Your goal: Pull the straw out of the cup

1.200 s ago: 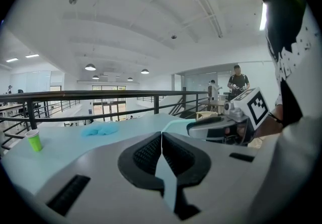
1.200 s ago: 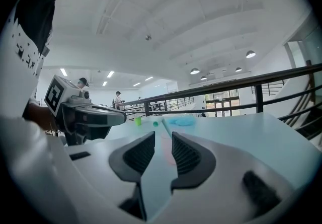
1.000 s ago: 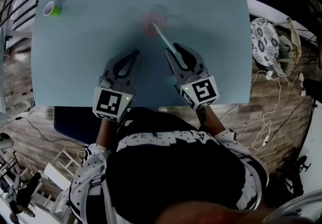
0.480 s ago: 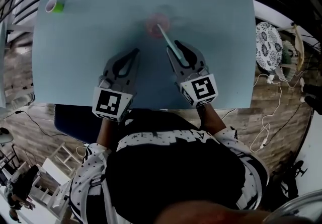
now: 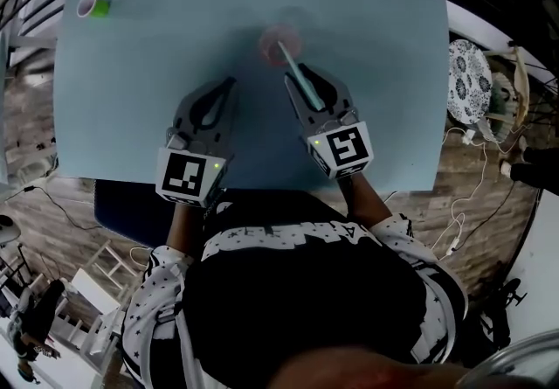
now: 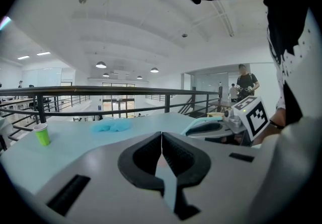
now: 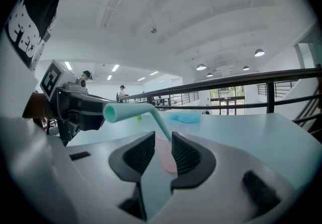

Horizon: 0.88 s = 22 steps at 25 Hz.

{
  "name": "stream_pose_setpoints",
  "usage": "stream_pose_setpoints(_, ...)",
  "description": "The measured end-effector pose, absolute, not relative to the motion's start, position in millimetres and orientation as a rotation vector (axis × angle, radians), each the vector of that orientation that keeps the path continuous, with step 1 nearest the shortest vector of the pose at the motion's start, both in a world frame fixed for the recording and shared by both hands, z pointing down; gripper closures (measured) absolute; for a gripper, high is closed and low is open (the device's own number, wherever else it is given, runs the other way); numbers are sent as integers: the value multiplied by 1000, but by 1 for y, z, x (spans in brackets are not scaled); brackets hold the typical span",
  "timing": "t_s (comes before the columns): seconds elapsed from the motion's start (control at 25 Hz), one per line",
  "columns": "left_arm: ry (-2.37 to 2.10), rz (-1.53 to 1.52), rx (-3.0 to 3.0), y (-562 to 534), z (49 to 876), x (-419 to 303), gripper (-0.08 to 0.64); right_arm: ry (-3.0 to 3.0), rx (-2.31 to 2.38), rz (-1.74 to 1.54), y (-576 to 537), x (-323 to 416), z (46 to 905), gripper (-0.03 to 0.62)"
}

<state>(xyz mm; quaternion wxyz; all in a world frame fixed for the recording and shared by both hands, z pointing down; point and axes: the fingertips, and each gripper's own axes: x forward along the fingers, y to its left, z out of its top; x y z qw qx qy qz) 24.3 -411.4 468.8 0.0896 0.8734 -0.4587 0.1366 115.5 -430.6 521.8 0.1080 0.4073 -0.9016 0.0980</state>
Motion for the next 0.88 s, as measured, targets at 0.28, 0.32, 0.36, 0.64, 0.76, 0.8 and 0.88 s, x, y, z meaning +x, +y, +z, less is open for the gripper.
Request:
stream_pose_setpoints(0.28,-1377,414,2579,-416,472,17,546,-2641,1250,292,-442,116,522,502)
stream_pose_setpoints(0.32,-1376,414,2578,-418,473,15,546,-2640,1256,296,-444,114,522,502)
stream_pose_setpoints(0.36,-1375,415,2576,-419,474,13,546,-2641,1253,295,-446,112,522,502)
stream_pose_setpoints(0.64,-1372,399,2557,-425,480,12,546,-2630,1224,268,-452,109,527,503)
stream_pose_setpoints(0.76,-1371,398,2555,-431,482,7,546,-2615,1222,270,-457,104,531,512)
stream_pose_setpoints(0.8,-1372,395,2554,-432,483,5,546,-2608,1224,270,-458,103,532,522)
stream_pose_setpoints(0.88,-1375,385,2552,-432,482,1,546,-2593,1241,276,-460,101,532,535)
